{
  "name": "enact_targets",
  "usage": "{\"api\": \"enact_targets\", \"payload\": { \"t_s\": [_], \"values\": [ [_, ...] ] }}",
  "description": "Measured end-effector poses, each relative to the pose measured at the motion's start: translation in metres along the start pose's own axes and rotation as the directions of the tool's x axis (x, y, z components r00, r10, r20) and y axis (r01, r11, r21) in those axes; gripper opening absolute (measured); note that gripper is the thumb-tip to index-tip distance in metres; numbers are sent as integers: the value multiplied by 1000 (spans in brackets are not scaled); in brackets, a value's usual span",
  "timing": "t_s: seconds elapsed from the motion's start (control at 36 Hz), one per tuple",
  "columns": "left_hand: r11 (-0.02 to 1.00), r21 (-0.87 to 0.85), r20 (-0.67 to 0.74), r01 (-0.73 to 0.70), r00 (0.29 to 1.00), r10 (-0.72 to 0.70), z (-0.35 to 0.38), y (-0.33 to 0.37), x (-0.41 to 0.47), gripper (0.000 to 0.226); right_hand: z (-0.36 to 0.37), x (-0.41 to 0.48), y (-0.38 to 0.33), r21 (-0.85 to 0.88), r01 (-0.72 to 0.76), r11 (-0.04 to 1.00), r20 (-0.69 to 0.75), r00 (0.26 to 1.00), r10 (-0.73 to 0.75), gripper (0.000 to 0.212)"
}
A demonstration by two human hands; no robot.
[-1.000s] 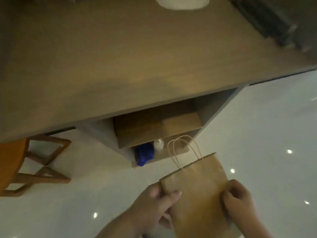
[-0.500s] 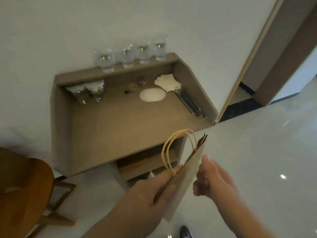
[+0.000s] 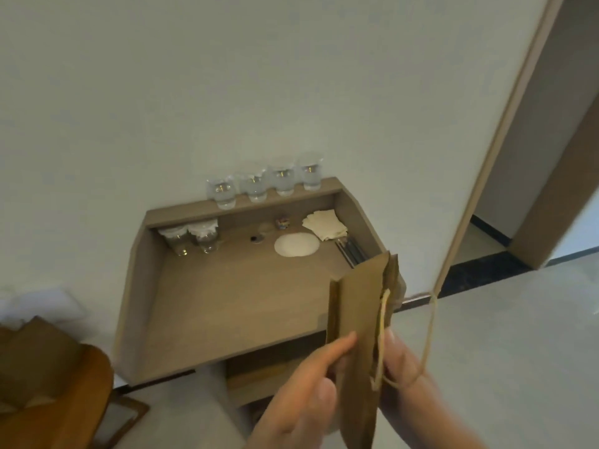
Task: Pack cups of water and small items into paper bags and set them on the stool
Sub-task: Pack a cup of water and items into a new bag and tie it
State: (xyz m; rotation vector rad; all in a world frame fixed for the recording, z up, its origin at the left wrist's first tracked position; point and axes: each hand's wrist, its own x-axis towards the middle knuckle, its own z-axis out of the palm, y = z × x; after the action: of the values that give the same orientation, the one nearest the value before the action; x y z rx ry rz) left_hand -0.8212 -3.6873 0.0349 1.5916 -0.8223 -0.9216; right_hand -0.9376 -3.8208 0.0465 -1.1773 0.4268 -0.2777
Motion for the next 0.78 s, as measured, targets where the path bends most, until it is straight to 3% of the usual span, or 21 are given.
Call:
{"api": "enact_targets", "payload": {
  "t_s": [0.06, 0.14, 0.22, 0.25, 0.31, 0.33, 0.39, 0.44, 0.47, 0.58, 0.69, 0.78],
  "values": [
    [998, -6, -92, -68, 993, 67, 7, 16, -15, 56, -6, 4, -5, -24, 36, 999, 79, 996, -34, 79],
    [979, 42, -248, -199, 947, 203, 20, 26, -30, 57, -5, 8, -22, -13, 129, 992, 207, 971, -124, 61],
    [967, -52, -376, -248, 902, 211, 26, 37, -24, 83, -5, 19, -30, 61, 77, 995, 288, 953, -92, 73],
    [966, -80, -385, -245, 902, 197, 26, 45, -21, 96, -7, 21, -32, 30, 79, 996, 323, 943, -84, 76],
    [980, -64, -441, -189, 886, 143, 23, 54, -18, 110, -9, 21, -36, -143, 150, 978, 329, 940, -96, 49],
    [983, -79, -431, -166, 895, 116, 21, 59, -18, 112, -8, 18, -38, -259, 158, 953, 310, 948, -72, 49],
    [993, -65, -347, -102, 935, 74, 17, 66, -20, 106, -4, 14, -44, -445, 168, 880, 315, 949, -22, 64],
    [997, 68, -343, -28, 938, 49, 16, 66, -18, 82, 3, 19, -52, -507, 192, 840, 403, 915, 33, 58],
    [996, 70, -400, 57, 916, -25, 12, 68, -19, 71, 8, 22, -60, -499, 173, 849, 428, 901, 67, 57],
    [964, 135, -532, 230, 838, -125, -12, 58, -21, 60, 23, 35, -80, -533, 151, 832, 467, 873, 141, 92],
    [917, 211, -589, 338, 793, -156, -44, 57, -30, 37, 30, 55, -87, -683, 92, 725, 379, 893, 244, 83],
    [920, 213, -611, 330, 779, -139, -73, 62, -44, 28, 27, 68, -100, -679, 53, 732, 303, 929, 214, 81]
  ]
}}
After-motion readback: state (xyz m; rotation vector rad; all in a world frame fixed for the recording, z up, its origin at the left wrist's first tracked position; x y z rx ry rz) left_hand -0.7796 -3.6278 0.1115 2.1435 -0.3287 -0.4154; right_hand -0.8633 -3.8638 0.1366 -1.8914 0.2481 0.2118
